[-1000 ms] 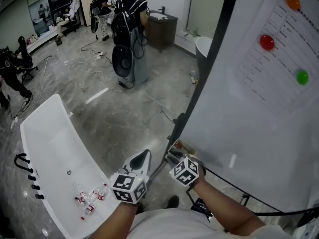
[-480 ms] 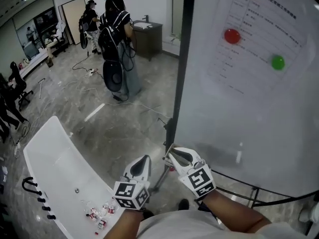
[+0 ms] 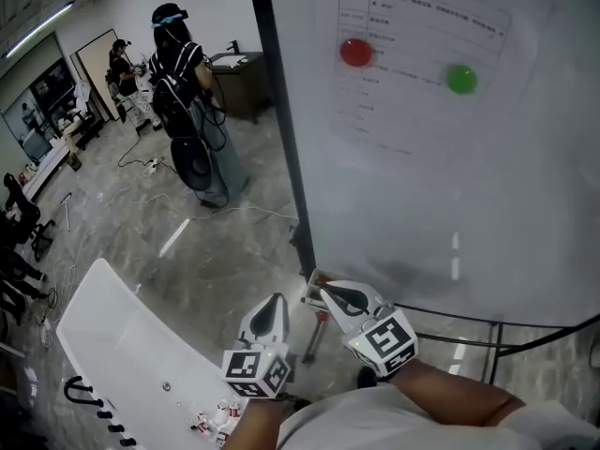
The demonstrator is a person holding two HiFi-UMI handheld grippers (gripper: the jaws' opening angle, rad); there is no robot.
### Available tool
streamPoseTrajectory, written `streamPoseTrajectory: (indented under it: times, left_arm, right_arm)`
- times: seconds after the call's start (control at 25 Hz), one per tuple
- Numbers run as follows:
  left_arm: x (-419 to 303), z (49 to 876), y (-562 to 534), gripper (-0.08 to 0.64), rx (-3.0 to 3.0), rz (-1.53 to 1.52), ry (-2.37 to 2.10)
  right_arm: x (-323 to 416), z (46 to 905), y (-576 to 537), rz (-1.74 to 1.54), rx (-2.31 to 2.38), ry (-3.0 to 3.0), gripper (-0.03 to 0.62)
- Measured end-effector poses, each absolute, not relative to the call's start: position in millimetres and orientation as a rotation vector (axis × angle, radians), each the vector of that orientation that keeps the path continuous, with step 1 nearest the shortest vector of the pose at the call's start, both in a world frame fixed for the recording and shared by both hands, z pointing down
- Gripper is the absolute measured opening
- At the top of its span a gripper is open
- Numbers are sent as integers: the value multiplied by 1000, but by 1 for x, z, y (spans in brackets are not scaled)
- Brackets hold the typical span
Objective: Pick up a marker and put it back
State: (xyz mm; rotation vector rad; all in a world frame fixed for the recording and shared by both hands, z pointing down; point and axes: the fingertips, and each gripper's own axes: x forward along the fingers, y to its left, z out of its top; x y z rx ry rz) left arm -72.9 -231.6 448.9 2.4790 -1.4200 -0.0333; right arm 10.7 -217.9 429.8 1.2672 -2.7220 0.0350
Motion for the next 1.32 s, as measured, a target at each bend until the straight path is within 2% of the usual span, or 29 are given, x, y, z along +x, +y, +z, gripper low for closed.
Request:
streamPoseTrajectory:
  times: [1.32]
  left_arm:
    - [-79,448,-230,4,2476,-43,-1424]
  right_arm:
    - [3,434,-223,96,1258,-2735,2]
